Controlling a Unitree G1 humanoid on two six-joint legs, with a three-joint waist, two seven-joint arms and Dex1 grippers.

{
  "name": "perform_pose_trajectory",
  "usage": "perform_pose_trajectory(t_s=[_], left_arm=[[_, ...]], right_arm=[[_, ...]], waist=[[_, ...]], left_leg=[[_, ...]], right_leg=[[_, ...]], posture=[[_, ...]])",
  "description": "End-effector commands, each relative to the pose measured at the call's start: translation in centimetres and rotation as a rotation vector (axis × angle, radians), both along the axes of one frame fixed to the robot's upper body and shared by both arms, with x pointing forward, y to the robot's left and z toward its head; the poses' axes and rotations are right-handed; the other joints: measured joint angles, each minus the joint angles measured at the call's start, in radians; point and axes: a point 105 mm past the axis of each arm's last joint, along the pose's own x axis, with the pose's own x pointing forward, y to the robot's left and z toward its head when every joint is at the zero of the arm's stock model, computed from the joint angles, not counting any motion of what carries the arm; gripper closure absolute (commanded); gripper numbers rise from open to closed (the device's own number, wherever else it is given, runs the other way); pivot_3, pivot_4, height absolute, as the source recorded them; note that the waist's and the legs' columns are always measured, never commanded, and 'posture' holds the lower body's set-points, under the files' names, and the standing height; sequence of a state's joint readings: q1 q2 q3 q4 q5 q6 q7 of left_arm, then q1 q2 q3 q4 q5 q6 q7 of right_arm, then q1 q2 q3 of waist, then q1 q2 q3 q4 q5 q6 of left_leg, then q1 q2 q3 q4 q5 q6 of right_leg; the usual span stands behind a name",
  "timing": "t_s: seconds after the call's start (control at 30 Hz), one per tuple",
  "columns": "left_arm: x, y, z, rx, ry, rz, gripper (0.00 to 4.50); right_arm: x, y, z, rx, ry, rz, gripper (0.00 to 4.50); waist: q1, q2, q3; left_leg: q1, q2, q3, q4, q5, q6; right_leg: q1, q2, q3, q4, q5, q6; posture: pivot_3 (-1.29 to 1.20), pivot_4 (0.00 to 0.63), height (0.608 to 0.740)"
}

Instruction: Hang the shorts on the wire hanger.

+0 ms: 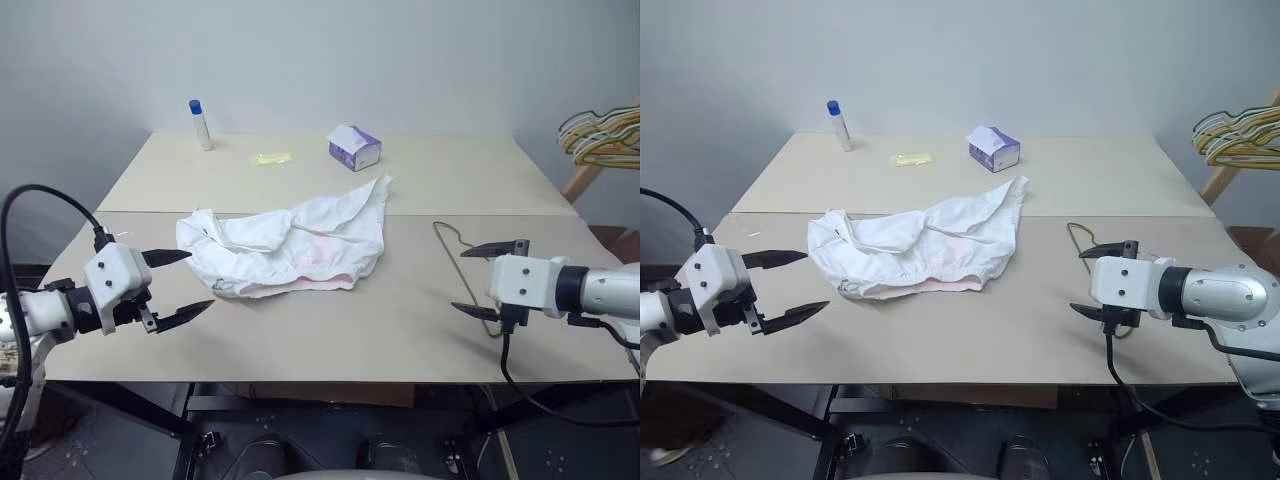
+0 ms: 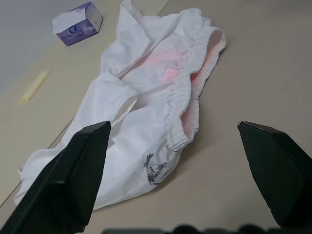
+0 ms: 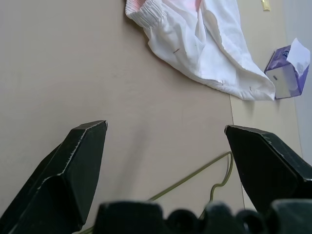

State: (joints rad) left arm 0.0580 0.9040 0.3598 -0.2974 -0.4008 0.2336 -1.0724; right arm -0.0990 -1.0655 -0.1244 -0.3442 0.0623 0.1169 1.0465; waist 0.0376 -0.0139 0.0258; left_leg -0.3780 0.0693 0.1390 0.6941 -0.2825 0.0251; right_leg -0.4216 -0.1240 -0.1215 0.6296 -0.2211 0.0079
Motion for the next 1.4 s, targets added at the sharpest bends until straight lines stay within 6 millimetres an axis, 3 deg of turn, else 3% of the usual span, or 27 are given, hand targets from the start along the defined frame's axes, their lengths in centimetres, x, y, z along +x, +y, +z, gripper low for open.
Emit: perform_pose_trajectory(t_s=[0.03,0.4,0.57,0.77,0.9,1.03,1.2,1.3,1.4], left_arm=[[0.2,0.1,1.2,0.006,-0.040,0.010,0.00],[0.4,0.8,0.2,0.077,-0.042,0.037,0.00],[0.8,2.1,-0.9,0.185,-0.022,0.046,0.00],[2.1,4.5,-2.7,0.357,0.008,0.049,0.00],[3.7,3.6,-3.1,0.302,-0.016,-0.010,0.00],[5.9,2.1,-5.0,0.380,-0.018,-0.101,0.00],[8.0,1.6,-6.8,0.463,-0.007,-0.142,0.00],[8.3,1.6,-8.0,0.497,0.039,-0.178,0.58],[8.7,1.3,-8.2,0.481,0.040,-0.181,1.53]], right_arm=[[0.1,0.3,1.1,0.000,-0.041,0.016,0.02],[0.2,1.1,1.2,0.017,-0.053,0.033,0.02],[0.5,1.7,0.9,0.020,-0.048,0.055,0.02],[0.2,4.6,1.3,0.103,-0.059,0.118,0.02],[-0.2,5.3,0.0,0.106,-0.041,0.116,0.02],[-0.1,5.4,-0.1,0.117,-0.052,0.100,0.02],[0.0,5.3,0.0,0.114,-0.066,0.085,0.02],[-0.2,5.1,-0.1,0.104,-0.066,0.070,0.00],[-0.3,5.0,0.0,0.108,-0.070,0.056,0.00]], waist=[[0.000,0.000,0.000],[-0.001,0.000,0.000],[0.000,0.000,0.000],[-0.002,0.000,0.000],[0.004,0.000,0.000],[0.002,0.000,-0.001],[-0.026,-0.001,-0.001],[-0.038,-0.002,-0.002],[-0.055,-0.002,-0.002]], left_leg=[[0.000,0.000,0.000,0.000,0.000,0.000],[0.000,0.000,0.000,0.000,0.000,0.000],[0.000,0.000,0.000,0.000,0.000,0.000],[0.000,0.000,0.000,0.000,0.000,0.000],[-0.002,0.000,0.001,0.001,0.000,0.000],[-0.004,-0.001,0.005,0.002,0.000,0.000],[-0.004,-0.001,0.007,0.002,0.004,-0.007],[-0.005,-0.001,0.007,0.002,0.004,-0.006],[-0.005,-0.001,0.007,0.002,0.004,-0.006]], right_leg=[[0.000,0.000,0.000,0.000,0.000,0.000],[0.000,0.000,0.000,0.000,0.000,0.000],[0.000,0.000,0.000,0.000,0.000,0.000],[-0.001,0.000,0.000,0.000,0.000,0.000],[-0.001,0.000,-0.002,0.000,0.001,-0.001],[-0.001,0.000,-0.003,0.000,0.004,-0.006],[-0.001,0.000,-0.003,0.001,0.005,-0.007],[-0.001,0.000,-0.003,0.001,0.005,-0.007],[-0.002,0.000,-0.002,0.001,0.005,-0.007]], posture=[[0.07,0.000,0.740],[0.07,0.000,0.740],[0.06,0.000,0.740],[0.03,0.000,0.740],[0.02,0.000,0.740],[0.00,0.000,0.740],[-0.02,0.000,0.740],[-0.04,0.000,0.740],[-0.05,0.000,0.740]])
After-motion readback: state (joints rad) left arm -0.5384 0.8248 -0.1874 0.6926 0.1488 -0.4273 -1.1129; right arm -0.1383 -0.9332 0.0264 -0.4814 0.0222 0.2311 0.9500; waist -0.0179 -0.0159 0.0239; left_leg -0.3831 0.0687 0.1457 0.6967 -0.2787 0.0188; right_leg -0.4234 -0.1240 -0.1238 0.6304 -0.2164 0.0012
